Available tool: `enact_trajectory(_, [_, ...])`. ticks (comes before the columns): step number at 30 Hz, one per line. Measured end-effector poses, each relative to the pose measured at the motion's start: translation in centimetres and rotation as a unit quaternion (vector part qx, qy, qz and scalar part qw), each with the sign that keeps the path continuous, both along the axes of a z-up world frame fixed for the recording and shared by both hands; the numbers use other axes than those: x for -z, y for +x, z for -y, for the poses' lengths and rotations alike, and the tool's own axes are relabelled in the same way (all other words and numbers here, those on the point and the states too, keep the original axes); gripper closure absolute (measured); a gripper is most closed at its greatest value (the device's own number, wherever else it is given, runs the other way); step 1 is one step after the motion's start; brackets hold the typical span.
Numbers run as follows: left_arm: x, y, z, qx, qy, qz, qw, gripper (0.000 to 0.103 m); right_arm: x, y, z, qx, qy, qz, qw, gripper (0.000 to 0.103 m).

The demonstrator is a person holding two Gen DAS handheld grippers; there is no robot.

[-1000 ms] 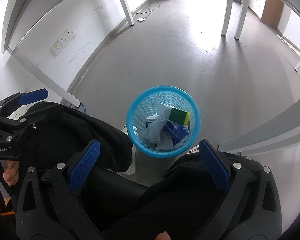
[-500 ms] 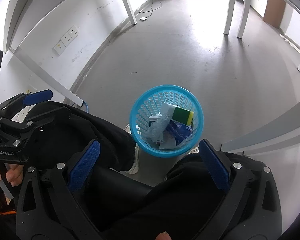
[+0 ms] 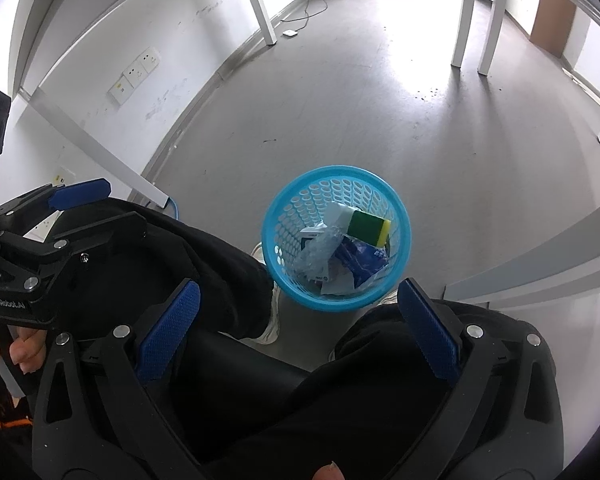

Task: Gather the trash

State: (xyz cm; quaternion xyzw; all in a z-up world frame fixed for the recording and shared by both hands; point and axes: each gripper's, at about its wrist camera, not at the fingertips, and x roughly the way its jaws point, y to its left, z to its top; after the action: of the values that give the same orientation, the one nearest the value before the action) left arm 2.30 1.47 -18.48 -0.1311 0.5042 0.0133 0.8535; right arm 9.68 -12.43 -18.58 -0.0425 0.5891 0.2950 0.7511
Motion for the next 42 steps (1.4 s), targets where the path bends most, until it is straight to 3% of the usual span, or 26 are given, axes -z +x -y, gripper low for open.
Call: enact_trajectory(42, [0.5,-0.3,0.2,0.003,-0.001,-0.005,1.0000,0.006,0.4,0.9,1.2,0.019,0.016,-0.019,1.000,0.008])
